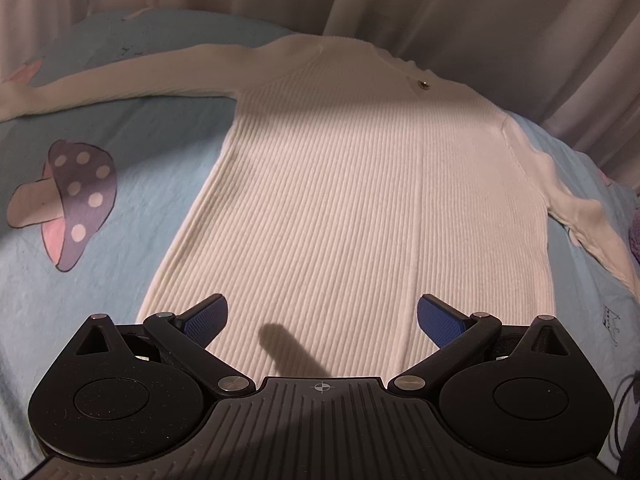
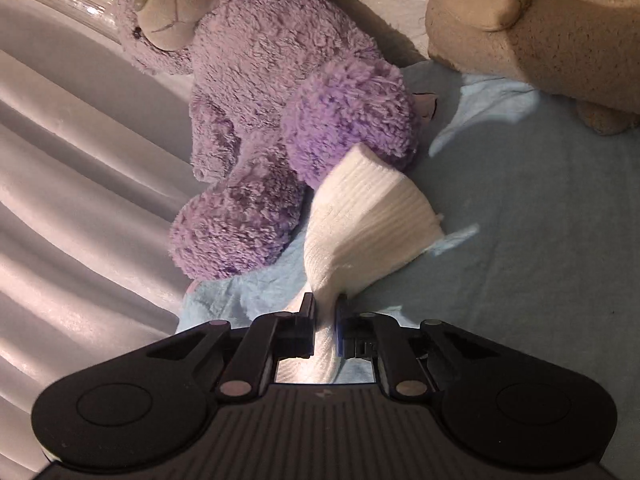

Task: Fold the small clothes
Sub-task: 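Reach to the sleeve cuff by the teddy bear and grasp with right tool, then carry the sleeve across the sweater body with right tool and release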

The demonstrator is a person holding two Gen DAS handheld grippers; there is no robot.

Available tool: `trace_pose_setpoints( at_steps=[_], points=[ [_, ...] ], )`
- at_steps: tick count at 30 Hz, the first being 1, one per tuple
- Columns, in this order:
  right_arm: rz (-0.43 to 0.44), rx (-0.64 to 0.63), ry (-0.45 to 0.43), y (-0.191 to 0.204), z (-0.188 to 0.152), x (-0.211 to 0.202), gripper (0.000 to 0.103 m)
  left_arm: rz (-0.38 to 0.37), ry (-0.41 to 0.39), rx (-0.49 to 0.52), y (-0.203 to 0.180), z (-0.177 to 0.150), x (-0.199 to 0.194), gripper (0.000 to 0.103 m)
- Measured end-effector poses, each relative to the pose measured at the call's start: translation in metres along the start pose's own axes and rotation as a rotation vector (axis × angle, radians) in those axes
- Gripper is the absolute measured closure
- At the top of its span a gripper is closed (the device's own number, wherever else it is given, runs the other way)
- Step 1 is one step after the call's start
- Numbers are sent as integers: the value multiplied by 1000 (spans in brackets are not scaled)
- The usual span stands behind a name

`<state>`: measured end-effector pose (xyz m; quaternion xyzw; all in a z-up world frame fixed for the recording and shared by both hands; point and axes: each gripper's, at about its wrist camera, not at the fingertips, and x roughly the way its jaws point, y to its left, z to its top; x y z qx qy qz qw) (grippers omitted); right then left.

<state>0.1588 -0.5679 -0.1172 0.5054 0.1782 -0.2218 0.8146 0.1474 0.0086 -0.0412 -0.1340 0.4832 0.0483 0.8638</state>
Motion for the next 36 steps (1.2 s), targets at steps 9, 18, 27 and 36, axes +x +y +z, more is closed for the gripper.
trace_pose_setpoints(
  at_steps=[9,18,27,36],
  points=[
    [597,-447,304,150,-138,-73,62,-152,-101,-25,-6,43,1,0],
    [371,-560,419,127,-178,-80,60,-430,-17,-94,8,87,54,3],
    [308,-507,452,113,-194,-74,60,-543,180,-109,-13,91,119,37],
    [251,-526,446,116,-197,-58,60,-532,175,-71,-21,100,136,97]
  ],
)
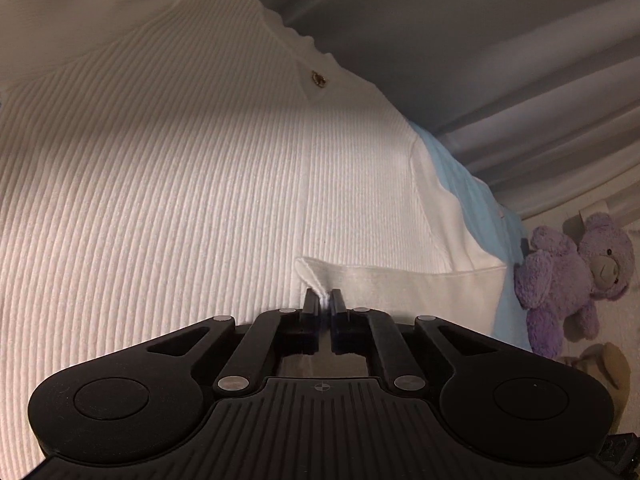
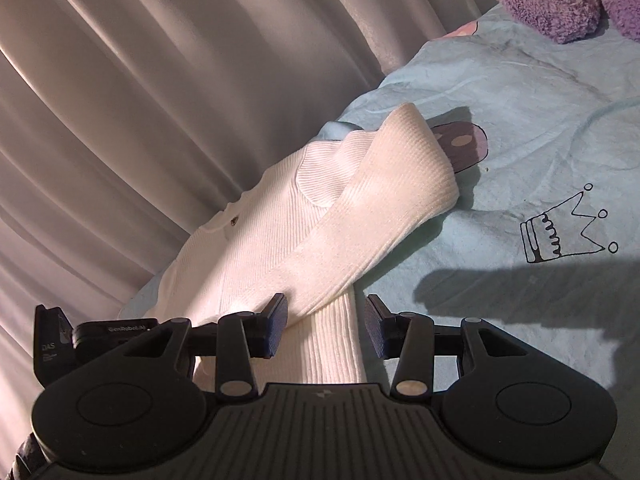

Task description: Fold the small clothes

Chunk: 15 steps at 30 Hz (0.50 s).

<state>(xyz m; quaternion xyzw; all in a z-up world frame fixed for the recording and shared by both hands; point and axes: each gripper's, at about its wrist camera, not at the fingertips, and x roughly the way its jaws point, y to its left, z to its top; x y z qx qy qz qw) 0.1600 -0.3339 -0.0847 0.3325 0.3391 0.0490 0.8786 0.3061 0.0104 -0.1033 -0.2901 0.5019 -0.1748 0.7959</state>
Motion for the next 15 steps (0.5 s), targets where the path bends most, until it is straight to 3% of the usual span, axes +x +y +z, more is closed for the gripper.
trace_pose_setpoints(
  at_steps=[2,4,8,10,12,15],
  points=[
    [-33,-19,-9,0,4,2,60,-22,-52,46,-6,11,-13,97],
    [-88,-44,-22,0,12,6,60,9,-144,108,-14,29,-33,97],
    [-178,-95,-41,-2,29,18,59,307,-342,309,-22,61,-59,97],
    [-193,-106,-32,-4,38,30,56,347,-345,324,-10,73,-56,96],
    [-201,-116,-11,-3,48,47,50,303,-290,250,15,83,-47,95],
    [-180,-145,-1,3,61,68,46,292,-251,195,39,87,-35,82]
  ],
)
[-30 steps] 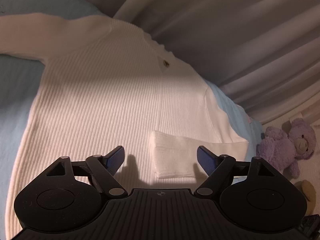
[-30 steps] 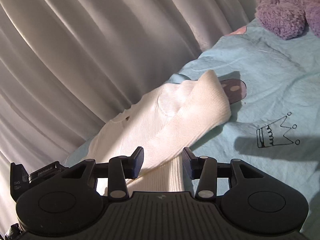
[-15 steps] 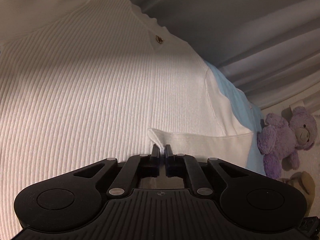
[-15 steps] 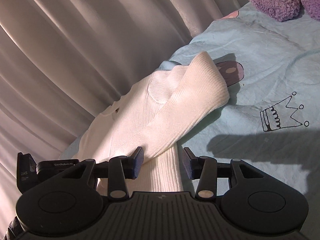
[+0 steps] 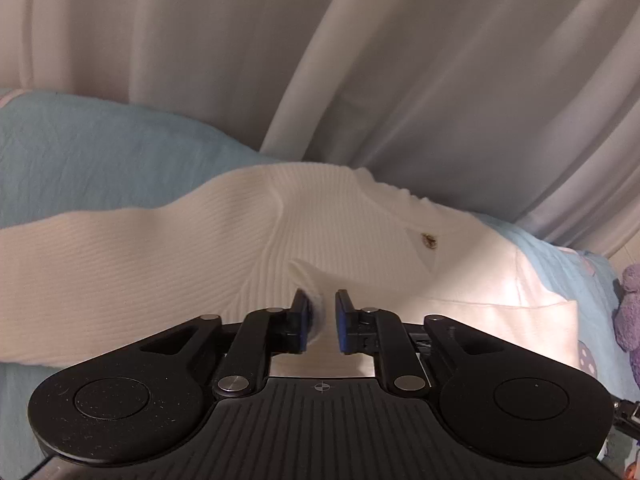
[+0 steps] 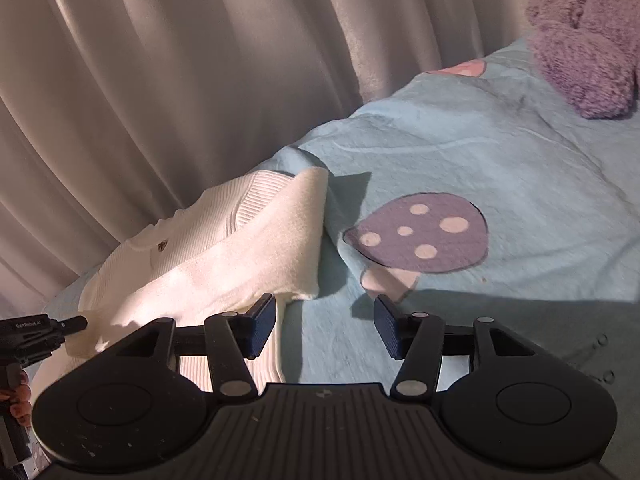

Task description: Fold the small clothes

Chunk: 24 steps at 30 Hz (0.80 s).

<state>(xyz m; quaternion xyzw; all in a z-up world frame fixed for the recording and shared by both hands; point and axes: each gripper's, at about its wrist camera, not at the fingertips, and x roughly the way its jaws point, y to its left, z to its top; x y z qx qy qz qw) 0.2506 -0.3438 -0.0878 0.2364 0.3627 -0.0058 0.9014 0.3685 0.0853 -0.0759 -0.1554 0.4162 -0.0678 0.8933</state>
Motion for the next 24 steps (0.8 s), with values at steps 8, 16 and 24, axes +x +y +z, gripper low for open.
trace_pose_setpoints(
  at_steps=[8,16,24],
  points=[
    [-15,-102,18,32,24,54,51,-37,-3,-18,10,-1,12,96],
    [-138,-272,-100,58,29,62,93,16,-148,83,-7,15,1,96],
    [-224,-296,-138,49,28,55,82,195,-142,107,-4,4,6,78]
  ],
)
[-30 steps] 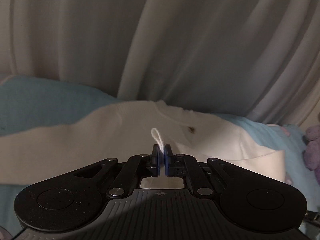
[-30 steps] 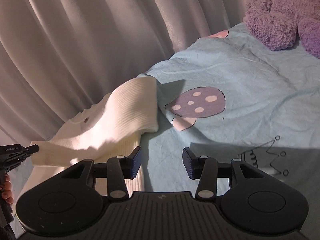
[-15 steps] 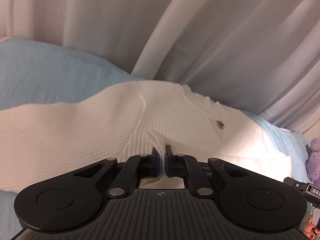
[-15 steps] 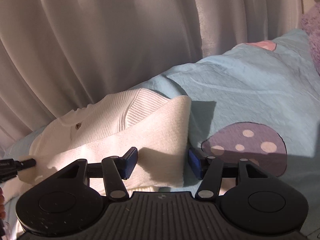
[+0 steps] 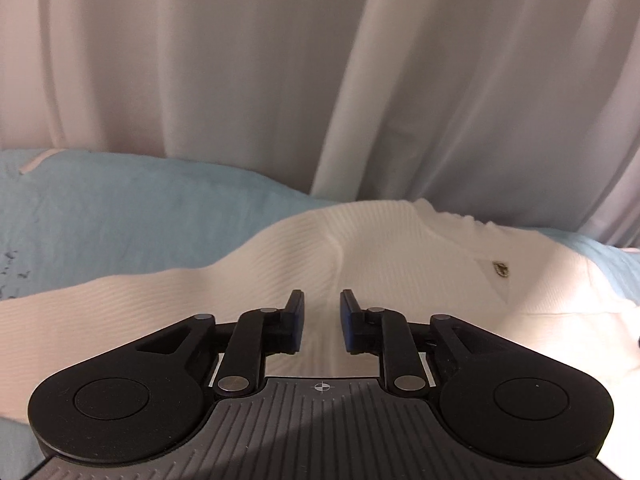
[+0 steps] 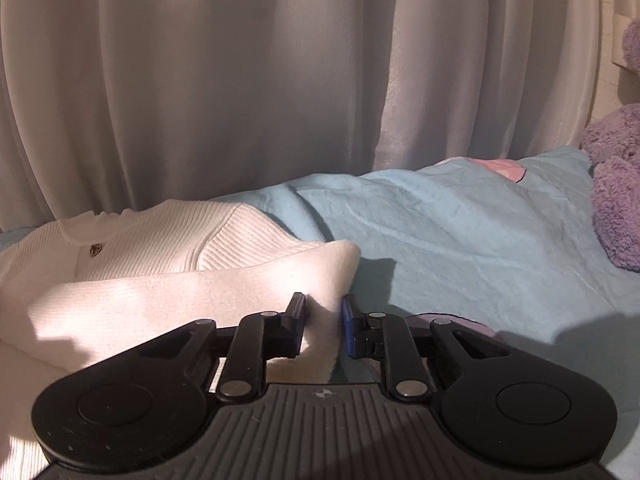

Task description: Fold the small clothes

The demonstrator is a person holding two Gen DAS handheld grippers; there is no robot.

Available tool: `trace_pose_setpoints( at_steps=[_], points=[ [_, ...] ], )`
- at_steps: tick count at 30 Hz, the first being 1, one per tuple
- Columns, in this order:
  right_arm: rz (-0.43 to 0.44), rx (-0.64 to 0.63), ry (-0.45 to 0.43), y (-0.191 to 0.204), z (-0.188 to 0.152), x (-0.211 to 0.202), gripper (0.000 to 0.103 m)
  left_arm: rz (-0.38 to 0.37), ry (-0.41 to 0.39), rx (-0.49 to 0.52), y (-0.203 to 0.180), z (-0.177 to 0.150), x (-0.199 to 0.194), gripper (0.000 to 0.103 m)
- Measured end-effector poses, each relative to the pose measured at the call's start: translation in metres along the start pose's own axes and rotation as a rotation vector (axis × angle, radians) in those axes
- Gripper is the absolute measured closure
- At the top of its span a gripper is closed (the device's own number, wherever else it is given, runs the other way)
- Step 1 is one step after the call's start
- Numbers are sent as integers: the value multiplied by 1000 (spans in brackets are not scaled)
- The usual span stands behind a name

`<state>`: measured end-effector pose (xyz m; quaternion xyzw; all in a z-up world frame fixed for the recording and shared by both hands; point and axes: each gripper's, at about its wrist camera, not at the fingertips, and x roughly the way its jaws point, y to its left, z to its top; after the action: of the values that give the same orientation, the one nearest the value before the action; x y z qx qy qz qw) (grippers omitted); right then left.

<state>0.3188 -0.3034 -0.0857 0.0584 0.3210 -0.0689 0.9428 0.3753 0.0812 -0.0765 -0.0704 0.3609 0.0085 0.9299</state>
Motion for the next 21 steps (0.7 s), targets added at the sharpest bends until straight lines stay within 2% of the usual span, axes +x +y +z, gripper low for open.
trace_pose_setpoints(
  at_steps=[2,4,5,7,8,10,11,12,14,17,21],
  points=[
    [10,12,-59,3,1,-13,82,-16,-46,-22,5,-2,-18,70],
    [88,-13,-72,15,0,-19,82,-78,-86,-50,3,-4,-31,55],
    [145,-44,-68,28,-1,-18,82,-115,-92,-53,-2,-6,-34,52],
    [217,-119,-33,54,-6,-12,82,-175,-53,-30,-21,-8,-27,50],
    [221,-158,-16,65,-9,-8,82,-183,-23,-13,-30,-10,-20,50],
    [188,-246,-8,78,-17,-1,82,-182,21,2,-40,-15,-8,50],
    [157,-298,-32,80,-22,1,82,-168,43,1,-41,-17,-2,51],
    [132,-331,-56,79,-24,0,82,-145,33,2,-40,-19,2,54],
    [29,-367,-75,68,-26,3,70,-74,16,40,-37,-19,3,60],
    [80,-295,-55,52,-21,2,69,-61,16,45,-31,-20,2,61],
    [102,-296,-22,66,-19,-6,70,-37,9,77,-36,-21,3,61]
  ],
)
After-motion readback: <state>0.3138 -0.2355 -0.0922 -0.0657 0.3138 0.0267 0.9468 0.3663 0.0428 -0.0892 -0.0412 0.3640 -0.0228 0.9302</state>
